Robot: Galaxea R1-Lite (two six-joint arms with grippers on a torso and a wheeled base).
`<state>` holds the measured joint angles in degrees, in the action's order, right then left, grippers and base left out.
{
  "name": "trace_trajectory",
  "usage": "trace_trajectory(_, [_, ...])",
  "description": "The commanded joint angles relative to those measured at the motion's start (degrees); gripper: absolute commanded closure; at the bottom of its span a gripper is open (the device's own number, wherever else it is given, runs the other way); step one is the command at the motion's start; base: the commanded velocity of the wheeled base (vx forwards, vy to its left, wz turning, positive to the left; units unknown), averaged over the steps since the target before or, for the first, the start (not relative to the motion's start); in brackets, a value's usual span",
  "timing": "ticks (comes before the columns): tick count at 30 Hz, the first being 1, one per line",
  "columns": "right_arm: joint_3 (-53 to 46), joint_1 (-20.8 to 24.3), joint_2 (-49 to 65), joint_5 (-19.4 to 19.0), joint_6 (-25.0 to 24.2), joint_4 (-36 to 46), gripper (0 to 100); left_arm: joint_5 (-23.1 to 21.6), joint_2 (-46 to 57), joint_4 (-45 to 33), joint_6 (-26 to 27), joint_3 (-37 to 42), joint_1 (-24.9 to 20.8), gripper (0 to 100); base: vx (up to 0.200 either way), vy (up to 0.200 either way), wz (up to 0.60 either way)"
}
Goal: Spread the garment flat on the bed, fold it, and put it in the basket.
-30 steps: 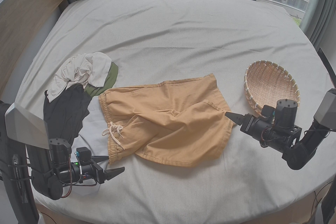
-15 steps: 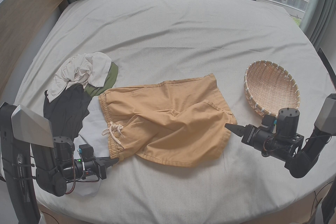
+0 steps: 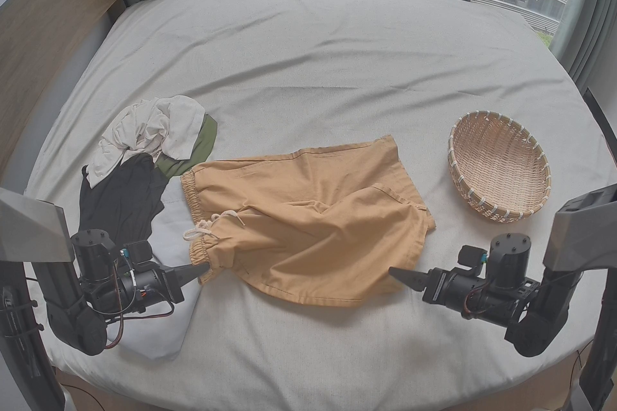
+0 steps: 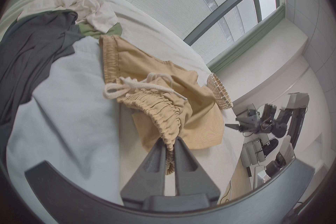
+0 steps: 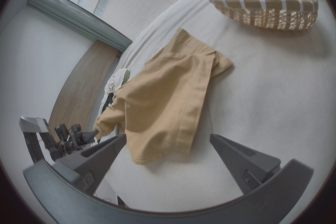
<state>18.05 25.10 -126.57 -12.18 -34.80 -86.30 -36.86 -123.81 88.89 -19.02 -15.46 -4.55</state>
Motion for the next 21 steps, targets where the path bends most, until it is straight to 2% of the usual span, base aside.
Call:
trace_trajectory(1, [3.3,2.15,-10.18,-0.3,0.18,-1.94,0,0.21,1.82,0.14,-0.76,-0.36,0.24,100,0.0,0.0,0.0])
trace_trajectory(11, [11.39,2.23,-12.47,-1.27,0.26,-1.86,0,0.3,1.9,0.14,-0.49,-0.54,0.15,100,0.0,0.0,0.0])
trace_trajectory(17, [7.26,3.02,-8.69,-3.47,-0.18,-1.94,0,0.3,1.9,0.14,-0.49,-0.8,0.68,100,0.0,0.0,0.0])
trace_trajectory(21, [2.16,3.46,-2.89,-8.04,-0.79,-1.86,0,0.3,1.82,0.14,-0.49,-1.24,1.12,100,0.0,0.0,0.0])
